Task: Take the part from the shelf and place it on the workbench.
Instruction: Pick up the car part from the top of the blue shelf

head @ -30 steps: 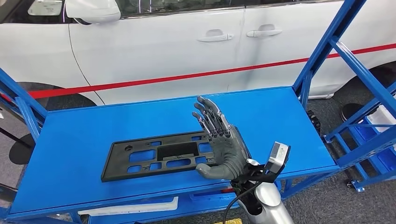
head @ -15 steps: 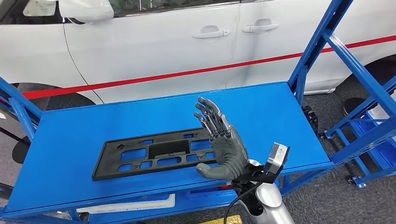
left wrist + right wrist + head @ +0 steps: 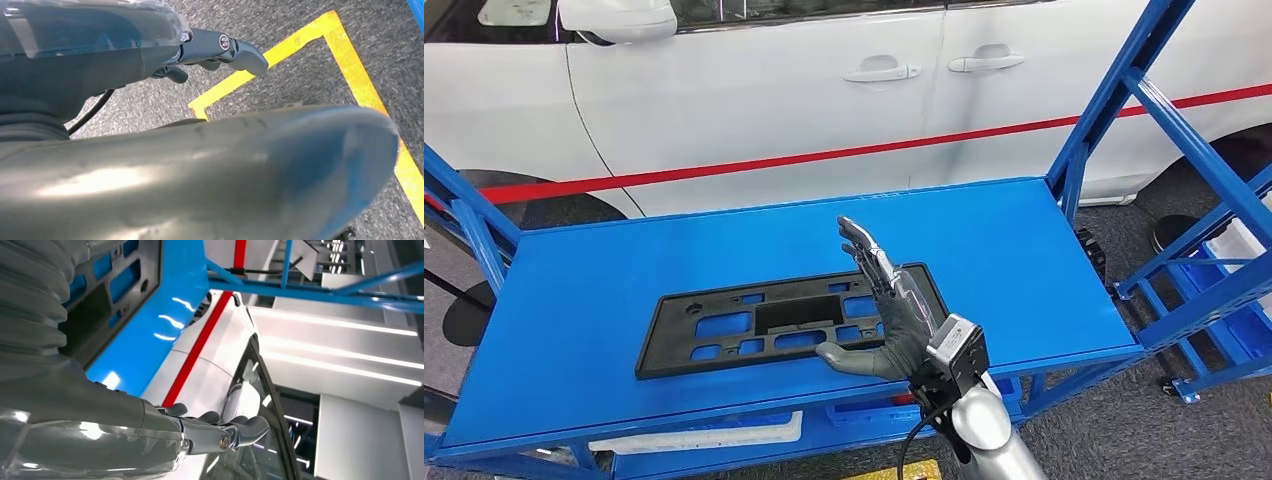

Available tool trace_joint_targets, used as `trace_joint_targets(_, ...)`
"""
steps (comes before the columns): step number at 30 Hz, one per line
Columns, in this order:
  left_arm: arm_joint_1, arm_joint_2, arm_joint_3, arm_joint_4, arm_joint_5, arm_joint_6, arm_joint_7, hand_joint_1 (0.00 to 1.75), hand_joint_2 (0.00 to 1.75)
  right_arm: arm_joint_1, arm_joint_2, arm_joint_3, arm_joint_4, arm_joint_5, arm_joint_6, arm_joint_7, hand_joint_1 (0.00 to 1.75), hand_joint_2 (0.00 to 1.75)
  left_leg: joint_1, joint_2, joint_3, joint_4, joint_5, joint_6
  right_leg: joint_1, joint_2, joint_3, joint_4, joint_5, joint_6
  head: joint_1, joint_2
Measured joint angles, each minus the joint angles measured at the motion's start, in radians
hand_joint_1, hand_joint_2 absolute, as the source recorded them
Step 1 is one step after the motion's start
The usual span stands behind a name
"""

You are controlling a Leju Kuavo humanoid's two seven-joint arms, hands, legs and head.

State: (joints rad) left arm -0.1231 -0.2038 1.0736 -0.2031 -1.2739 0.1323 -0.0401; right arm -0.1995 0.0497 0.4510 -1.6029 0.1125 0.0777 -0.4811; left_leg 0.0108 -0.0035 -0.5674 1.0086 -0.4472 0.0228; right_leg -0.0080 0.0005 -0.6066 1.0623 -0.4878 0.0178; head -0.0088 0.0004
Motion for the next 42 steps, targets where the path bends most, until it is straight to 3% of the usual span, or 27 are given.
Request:
trace_joint_targets(3, -0.002, 0.000, 0.001, 0.000, 0.002, 0.000, -0.001, 0.00, 0.00, -0.008, -0.012, 0.014, 0.013, -0.006, -0.003, 0.001, 0.00, 1.75, 0.000, 0.003, -0.018, -0.003, 0.013, 0.010, -0.006, 0.000, -0.062, 0.171, -0.112, 0.015, 0.001, 0.000)
trace_joint_targets(4, -0.001, 0.000, 0.001, 0.000, 0.002, 0.001, -0.003, 0.00, 0.00, -0.009, -0.016, 0.019, 0.016, -0.008, -0.004, 0.003, 0.00, 1.75, 0.000, 0.003, -0.025, -0.003, 0.016, 0.010, -0.007, 0.000, -0.076, 0.216, -0.129, 0.018, 0.001, 0.000)
trace_joint_targets(5, -0.001, 0.000, 0.001, 0.000, 0.001, 0.003, -0.004, 0.00, 0.00, -0.010, -0.019, 0.024, 0.020, -0.011, -0.004, 0.005, 0.00, 1.75, 0.000, 0.003, -0.031, -0.002, 0.019, 0.009, -0.009, 0.000, -0.074, 0.229, -0.126, 0.020, 0.001, 0.000)
trace_joint_targets(6, 0.000, 0.000, 0.001, 0.000, 0.001, 0.006, -0.005, 0.00, 0.00, -0.013, -0.021, 0.029, 0.023, -0.013, -0.005, 0.007, 0.00, 1.75, 0.000, 0.003, -0.035, -0.002, 0.022, 0.007, -0.010, 0.000, -0.052, 0.202, -0.104, 0.020, 0.001, 0.000)
trace_joint_targets(7, 0.000, 0.000, 0.001, 0.000, 0.000, 0.008, -0.005, 0.00, 0.00, -0.016, -0.022, 0.033, 0.025, -0.014, -0.005, 0.009, 0.00, 1.75, 0.000, 0.003, -0.038, 0.000, 0.025, 0.004, -0.012, 0.000, -0.011, 0.140, -0.073, 0.019, 0.001, 0.000)
trace_joint_targets(9, 0.000, -0.001, 0.001, 0.000, 0.000, 0.010, -0.006, 0.00, 0.00, -0.023, -0.023, 0.040, 0.027, -0.016, -0.005, 0.011, 0.00, 0.87, -0.001, 0.002, -0.042, 0.003, 0.030, -0.004, -0.011, 0.000, 0.071, 0.004, -0.034, 0.012, 0.000, 0.000)
trace_joint_targets(11, -0.001, -0.001, 0.001, 0.000, 0.002, 0.010, -0.006, 0.00, 0.00, -0.028, -0.024, 0.045, 0.029, -0.019, -0.006, 0.011, 0.00, 0.00, -0.003, 0.002, -0.044, 0.004, 0.037, -0.015, -0.006, 0.001, 0.099, -0.052, -0.029, 0.001, 0.000, 0.000)
trace_joint_targets(13, 0.000, -0.001, 0.002, 0.000, 0.004, 0.010, -0.006, 0.00, 0.00, -0.029, -0.025, 0.049, 0.030, -0.023, -0.008, 0.011, 0.00, 0.00, -0.003, 0.001, -0.046, 0.003, 0.042, -0.028, -0.005, 0.001, 0.095, -0.057, -0.022, -0.012, 0.000, 0.000)
trace_joint_targets(15, 0.001, -0.001, 0.003, 0.000, 0.006, 0.008, -0.003, 0.00, 0.00, -0.033, -0.025, 0.052, 0.030, -0.029, -0.010, 0.012, 0.00, 0.00, -0.001, 0.000, -0.059, 0.032, 0.013, -0.038, -0.007, -0.002, 0.089, -0.062, -0.009, -0.028, -0.001, 0.000)
trace_joint_targets(18, 0.001, -0.001, 0.006, 0.000, 0.006, 0.007, 0.002, 0.00, 0.00, -0.039, -0.025, 0.057, 0.031, -0.037, -0.011, 0.017, 0.00, 0.00, 0.001, 0.000, -0.124, 0.210, -0.100, -0.046, -0.003, -0.005, 0.073, -0.062, 0.003, -0.044, -0.004, 0.000)
trace_joint_targets(19, 0.002, -0.001, 0.006, 0.000, 0.006, 0.008, 0.001, 0.00, 0.00, -0.041, -0.025, 0.058, 0.031, -0.039, -0.011, 0.020, 0.00, 0.00, 0.001, 0.000, -0.142, 0.268, -0.121, -0.047, -0.001, -0.006, 0.068, -0.061, 0.004, -0.045, -0.004, 0.000)
trace_joint_targets(20, 0.002, -0.001, 0.007, 0.000, 0.005, 0.010, 0.001, 0.00, 0.00, -0.043, -0.025, 0.059, 0.032, -0.041, -0.011, 0.023, 0.00, 0.00, 0.001, 0.000, -0.148, 0.296, -0.123, -0.048, 0.001, -0.006, 0.065, -0.059, 0.005, -0.046, -0.004, 0.000)
trace_joint_targets(21, 0.002, -0.001, 0.007, 0.000, 0.004, 0.012, 0.001, 0.00, 0.00, -0.045, -0.025, 0.061, 0.033, -0.042, -0.011, 0.025, 0.00, 0.00, 0.001, 0.000, -0.135, 0.285, -0.107, -0.046, 0.003, -0.006, 0.063, -0.058, 0.006, -0.046, -0.004, 0.000)
trace_joint_targets(23, 0.002, -0.001, 0.007, 0.000, 0.004, 0.017, 0.001, 0.00, 0.00, -0.053, -0.025, 0.065, 0.034, -0.043, -0.011, 0.029, 0.00, 0.87, 0.000, 0.000, -0.064, 0.166, -0.047, -0.037, 0.005, -0.005, 0.062, -0.054, 0.006, -0.045, -0.004, 0.000)
trace_joint_targets(25, 0.000, 0.000, 0.008, 0.000, 0.005, 0.023, 0.000, 0.00, 0.00, -0.063, -0.025, 0.070, 0.036, -0.043, -0.012, 0.031, 0.00, 1.75, -0.005, 0.000, 0.002, 0.048, -0.016, -0.026, 0.009, -0.005, 0.059, -0.050, 0.006, -0.041, -0.003, 0.000)
trace_joint_targets(28, 0.001, 0.000, 0.009, 0.000, 0.005, 0.030, -0.004, 0.00, 0.00, -0.067, -0.025, 0.073, 0.040, -0.029, -0.022, 0.033, 0.00, 1.75, -0.008, 0.000, 0.019, 0.001, -0.017, -0.014, 0.011, -0.005, 0.052, -0.050, 0.011, -0.026, -0.003, 0.000)
trace_joint_targets(30, 0.003, -0.001, 0.009, 0.000, 0.006, 0.031, -0.009, 0.00, 0.00, -0.067, -0.026, 0.077, 0.043, 0.003, -0.042, 0.035, 0.00, 1.75, -0.002, 0.002, 0.020, -0.013, -0.010, -0.004, 0.011, -0.004, 0.042, -0.031, -0.004, -0.015, -0.002, 0.000)
trace_joint_targets(31, 0.003, -0.002, 0.009, 0.000, 0.007, 0.031, -0.012, 0.00, 0.00, -0.068, -0.028, 0.080, 0.045, 0.024, -0.055, 0.036, 0.00, 1.75, 0.002, 0.003, 0.021, -0.019, -0.006, 0.001, 0.010, -0.003, 0.025, 0.004, -0.027, -0.009, -0.001, 0.000)
trace_joint_targets(33, 0.003, -0.003, 0.010, 0.000, 0.007, 0.030, -0.017, 0.00, 0.00, -0.068, -0.033, 0.089, 0.051, 0.068, -0.083, 0.042, 0.00, 1.75, 0.002, 0.004, 0.018, -0.021, -0.002, 0.005, 0.004, -0.002, -0.035, 0.128, -0.088, 0.000, 0.000, 0.000)
trace_joint_targets(34, 0.004, -0.003, 0.010, 0.000, 0.007, 0.029, -0.018, 0.00, 0.00, -0.067, -0.036, 0.093, 0.055, 0.091, -0.097, 0.047, 0.00, 1.75, 0.002, 0.004, 0.016, -0.020, -0.002, 0.005, 0.000, -0.002, -0.065, 0.188, -0.109, 0.004, 0.000, 0.000)
trace_joint_targets(35, 0.005, -0.003, 0.010, 0.000, 0.007, 0.028, -0.018, 0.00, 0.00, -0.066, -0.038, 0.099, 0.059, 0.117, -0.113, 0.054, 0.00, 1.75, 0.002, 0.004, 0.016, -0.020, -0.002, 0.005, -0.003, -0.002, -0.083, 0.222, -0.112, 0.007, 0.000, 0.000)
trace_joint_targets(36, 0.006, -0.003, 0.010, 0.000, 0.006, 0.026, -0.018, 0.00, 0.00, -0.066, -0.039, 0.105, 0.063, 0.149, -0.133, 0.062, 0.00, 1.75, 0.002, 0.004, 0.016, -0.018, -0.002, 0.004, -0.007, -0.002, -0.084, 0.219, -0.095, 0.010, 0.000, 0.000)
trace_joint_targets(37, 0.006, -0.004, 0.010, 0.000, 0.006, 0.024, -0.018, 0.00, 0.00, -0.067, -0.040, 0.112, 0.066, 0.187, -0.156, 0.071, 0.00, 1.75, 0.003, 0.004, 0.017, -0.017, -0.003, 0.003, -0.010, -0.002, -0.064, 0.175, -0.061, 0.011, 0.000, 0.000)
trace_joint_targets(39, 0.005, -0.006, 0.010, 0.000, 0.005, 0.021, -0.018, 0.00, 0.00, -0.070, -0.040, 0.130, 0.072, 0.268, -0.201, 0.096, 0.00, 1.75, 0.002, 0.002, 0.016, -0.010, -0.008, -0.006, -0.014, -0.002, -0.002, 0.042, 0.004, 0.011, 0.000, 0.000)
trace_joint_targets(40, 0.004, -0.007, 0.010, 0.000, 0.005, 0.020, -0.018, 0.00, 0.00, -0.072, -0.040, 0.140, 0.074, 0.308, -0.220, 0.108, 0.00, 1.75, 0.000, 0.001, 0.014, -0.006, -0.010, -0.011, -0.014, -0.002, 0.020, -0.007, 0.020, 0.008, 0.000, 0.000)
trace_joint_targets(42, 0.004, -0.007, 0.010, 0.000, 0.005, 0.020, -0.020, 0.00, 0.00, -0.073, -0.039, 0.160, 0.079, 0.381, -0.253, 0.132, 0.00, 1.75, -0.003, 0.000, 0.008, -0.002, -0.011, -0.024, -0.009, 0.000, 0.028, -0.037, 0.020, -0.001, -0.001, 0.000)
